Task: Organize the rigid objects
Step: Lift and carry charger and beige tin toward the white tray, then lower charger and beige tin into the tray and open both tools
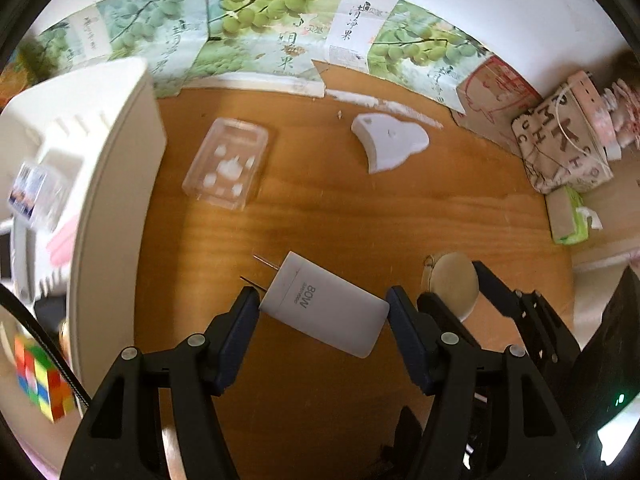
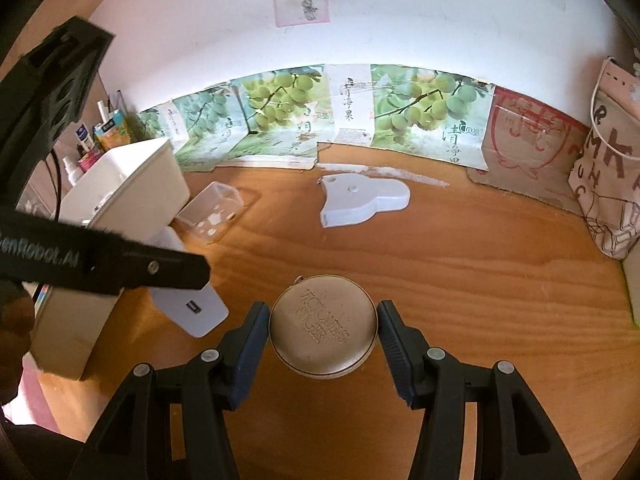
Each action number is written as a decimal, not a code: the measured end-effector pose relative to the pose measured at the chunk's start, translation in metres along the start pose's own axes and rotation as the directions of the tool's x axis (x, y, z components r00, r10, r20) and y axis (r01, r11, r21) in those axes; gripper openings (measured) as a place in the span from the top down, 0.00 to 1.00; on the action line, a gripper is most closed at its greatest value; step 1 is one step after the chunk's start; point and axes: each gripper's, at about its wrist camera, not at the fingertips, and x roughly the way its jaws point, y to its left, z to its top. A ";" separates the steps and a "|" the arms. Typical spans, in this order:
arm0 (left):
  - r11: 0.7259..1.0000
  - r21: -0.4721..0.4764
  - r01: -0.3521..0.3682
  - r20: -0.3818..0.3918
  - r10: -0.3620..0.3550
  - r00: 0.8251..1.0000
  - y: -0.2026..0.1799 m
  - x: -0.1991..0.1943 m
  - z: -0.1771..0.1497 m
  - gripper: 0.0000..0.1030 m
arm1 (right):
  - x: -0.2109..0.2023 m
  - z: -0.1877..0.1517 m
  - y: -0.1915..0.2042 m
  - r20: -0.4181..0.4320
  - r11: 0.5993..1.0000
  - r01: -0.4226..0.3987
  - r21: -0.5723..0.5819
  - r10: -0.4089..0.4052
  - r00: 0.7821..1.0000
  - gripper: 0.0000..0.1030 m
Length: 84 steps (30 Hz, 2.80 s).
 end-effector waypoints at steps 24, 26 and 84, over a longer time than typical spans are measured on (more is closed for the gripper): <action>0.992 0.064 0.108 0.367 -0.124 0.922 0.031 -0.110 -0.097 0.34 | -0.054 -0.021 0.083 0.050 0.978 -0.077 -0.195 0.088 0.995 0.46; 0.990 0.075 0.117 0.393 -0.137 0.909 0.033 -0.116 -0.097 0.34 | -0.058 -0.022 0.089 0.059 0.976 -0.077 -0.204 0.091 0.994 0.46; 0.996 0.080 0.037 0.368 -0.064 0.928 0.235 -0.159 -0.072 0.30 | -0.025 -0.004 0.291 0.151 0.993 -0.073 -0.093 0.086 0.985 0.25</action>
